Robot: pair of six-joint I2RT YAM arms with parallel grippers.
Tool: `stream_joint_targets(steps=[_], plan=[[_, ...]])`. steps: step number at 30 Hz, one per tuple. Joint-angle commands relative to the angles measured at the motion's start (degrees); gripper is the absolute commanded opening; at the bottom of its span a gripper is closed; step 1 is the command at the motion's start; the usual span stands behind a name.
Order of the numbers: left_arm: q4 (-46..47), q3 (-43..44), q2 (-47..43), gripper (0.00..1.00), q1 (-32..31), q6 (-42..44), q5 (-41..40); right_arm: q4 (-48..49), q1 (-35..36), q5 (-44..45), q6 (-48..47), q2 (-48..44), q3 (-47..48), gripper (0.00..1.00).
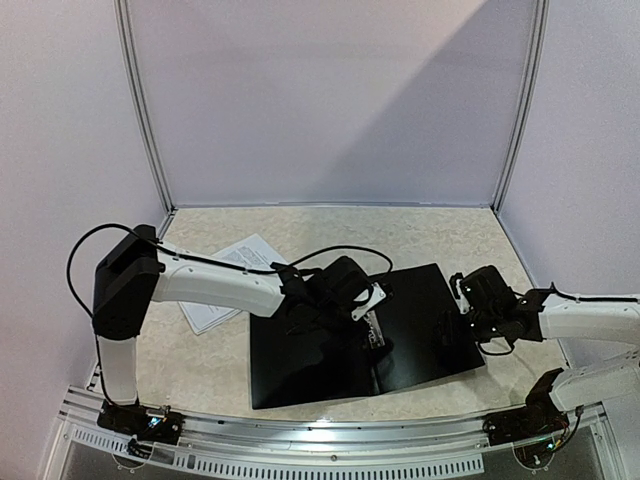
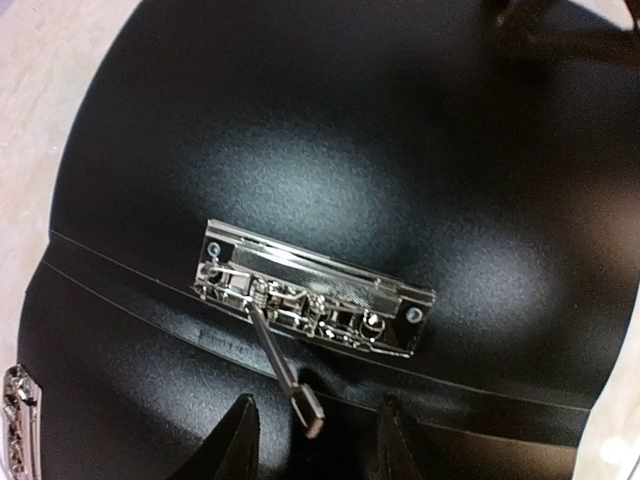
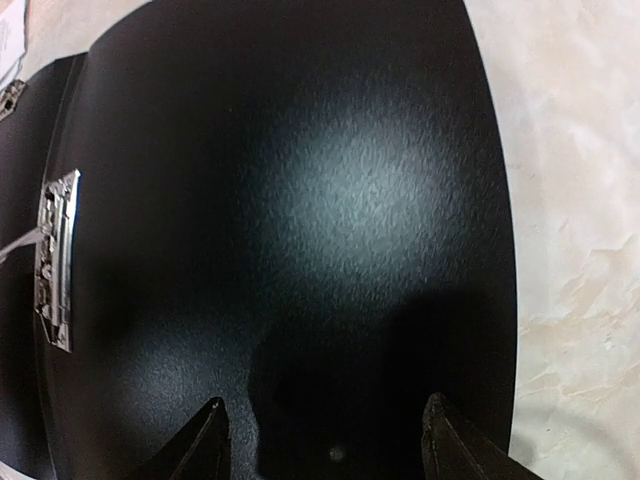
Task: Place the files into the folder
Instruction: Open the folder at the center of the board.
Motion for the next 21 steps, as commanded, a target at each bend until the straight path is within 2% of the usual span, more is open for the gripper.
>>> stream_joint_targets(steps=[1,8,21], plan=[[0.1,2.4,2.1,0.40,1.6,-0.3,0.3,3.9,-0.3,-2.2,0.7,1.0,-3.3,0.64],[2.8,4.4,4.0,0.38,4.0,-2.8,2.4,5.9,-0.3,-5.1,1.5,2.3,-6.9,0.62],[-1.1,13.8,10.8,0.37,9.3,-2.8,2.4,9.7,-0.2,-13.2,6.8,1.4,-15.0,0.57]])
